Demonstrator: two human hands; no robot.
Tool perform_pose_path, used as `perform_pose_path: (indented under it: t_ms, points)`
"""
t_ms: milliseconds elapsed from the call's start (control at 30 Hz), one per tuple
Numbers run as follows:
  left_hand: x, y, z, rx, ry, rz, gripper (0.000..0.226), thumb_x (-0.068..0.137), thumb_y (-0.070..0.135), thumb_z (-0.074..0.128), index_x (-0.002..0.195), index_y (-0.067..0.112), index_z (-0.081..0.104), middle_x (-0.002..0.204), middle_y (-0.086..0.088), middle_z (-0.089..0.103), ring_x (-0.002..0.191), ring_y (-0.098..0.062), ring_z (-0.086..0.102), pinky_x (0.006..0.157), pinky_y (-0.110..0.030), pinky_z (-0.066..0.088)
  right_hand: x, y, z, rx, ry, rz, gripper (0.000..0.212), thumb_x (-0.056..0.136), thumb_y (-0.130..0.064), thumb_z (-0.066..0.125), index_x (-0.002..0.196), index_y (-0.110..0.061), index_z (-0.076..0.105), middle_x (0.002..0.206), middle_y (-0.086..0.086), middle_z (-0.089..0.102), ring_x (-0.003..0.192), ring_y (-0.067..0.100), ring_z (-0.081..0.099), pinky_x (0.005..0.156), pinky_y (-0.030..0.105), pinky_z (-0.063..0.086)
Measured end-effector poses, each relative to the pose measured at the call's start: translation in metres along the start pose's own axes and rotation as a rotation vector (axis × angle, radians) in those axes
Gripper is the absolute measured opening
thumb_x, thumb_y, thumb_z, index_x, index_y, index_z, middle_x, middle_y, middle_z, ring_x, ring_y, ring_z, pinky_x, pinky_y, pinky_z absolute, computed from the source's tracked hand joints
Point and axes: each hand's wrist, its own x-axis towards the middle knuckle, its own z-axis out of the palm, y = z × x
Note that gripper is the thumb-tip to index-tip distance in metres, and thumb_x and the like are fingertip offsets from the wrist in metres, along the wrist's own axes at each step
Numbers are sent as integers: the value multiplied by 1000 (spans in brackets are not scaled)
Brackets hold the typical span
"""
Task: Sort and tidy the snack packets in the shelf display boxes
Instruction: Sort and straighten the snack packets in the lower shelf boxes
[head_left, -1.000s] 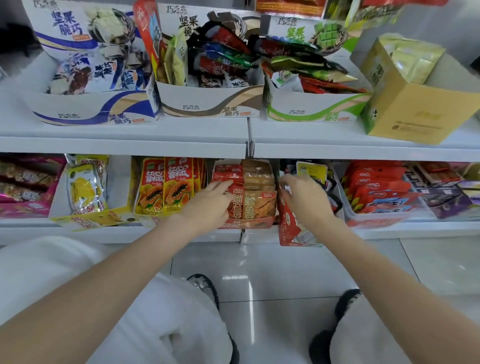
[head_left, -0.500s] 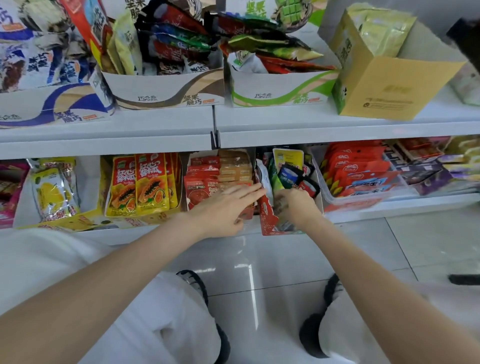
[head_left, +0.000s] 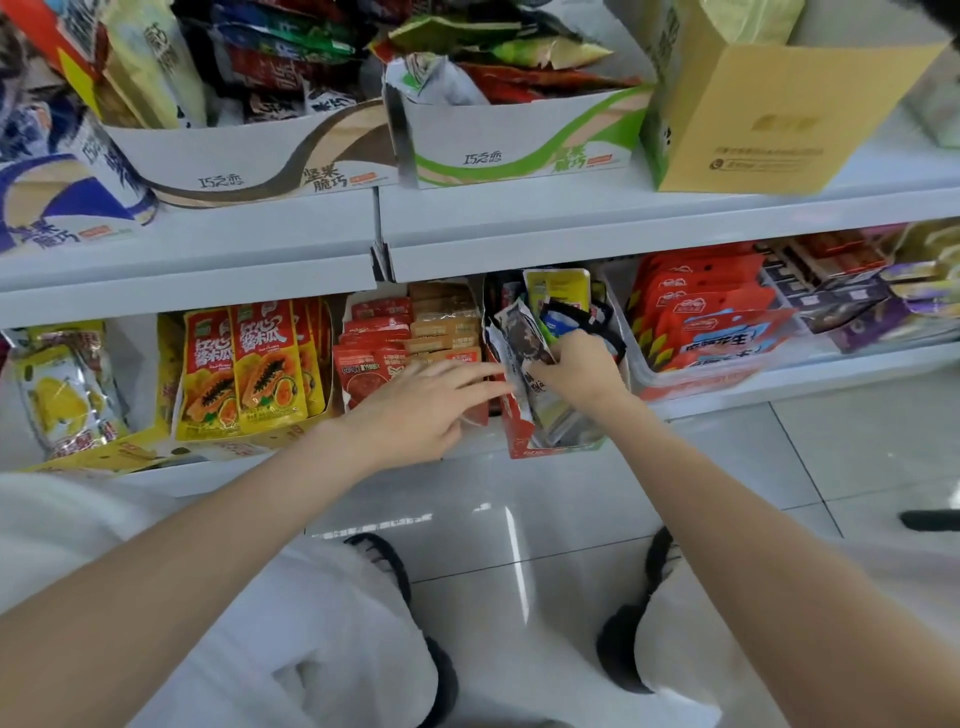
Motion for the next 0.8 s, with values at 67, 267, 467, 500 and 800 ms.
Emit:
perform_pose_path:
  t_ms: [67,267,467,500,800]
  points:
    - [3,1,0,-48,3,-4,62,92,12,40,144,39,19,154,14,12,142,-13,13,115,-49,18,-13,2,-17,34,26,-47,38,85,-18,58,54,-8,38,47,2,34,43,15,32,44,26,26]
    - [12,13,-24,-499,143,-154,51,92,19,51,140,24,35,141,3,43,122,-9,44,103,-26,35,-60,-6,-85,199,-3,-89,37,87,-18,51,55,-11,33,51,0,27,50,15,26,50,28,19]
    - [-5,37,-71,-1209,205,-259,30,89,21,58,119,17,55,103,10,64,87,1,62,64,-6,46,-96,-25,-119,196,-201,-260,34,85,-18,51,66,9,48,64,9,32,59,18,26,50,22,19]
    - [-11,40,-74,-1266,190,-250,23,88,17,60,110,16,60,96,9,68,82,0,64,63,-8,49,-99,-30,-121,233,-199,-284,37,82,-22,50,72,14,48,67,8,35,61,17,28,51,22,19]
    - [-68,1,-103,-1245,642,-445,6,83,16,67,86,18,63,85,5,67,71,-3,58,63,-15,47,-88,-80,-108,494,86,-301,21,95,-18,47,84,-5,59,73,2,51,69,15,46,65,25,36]
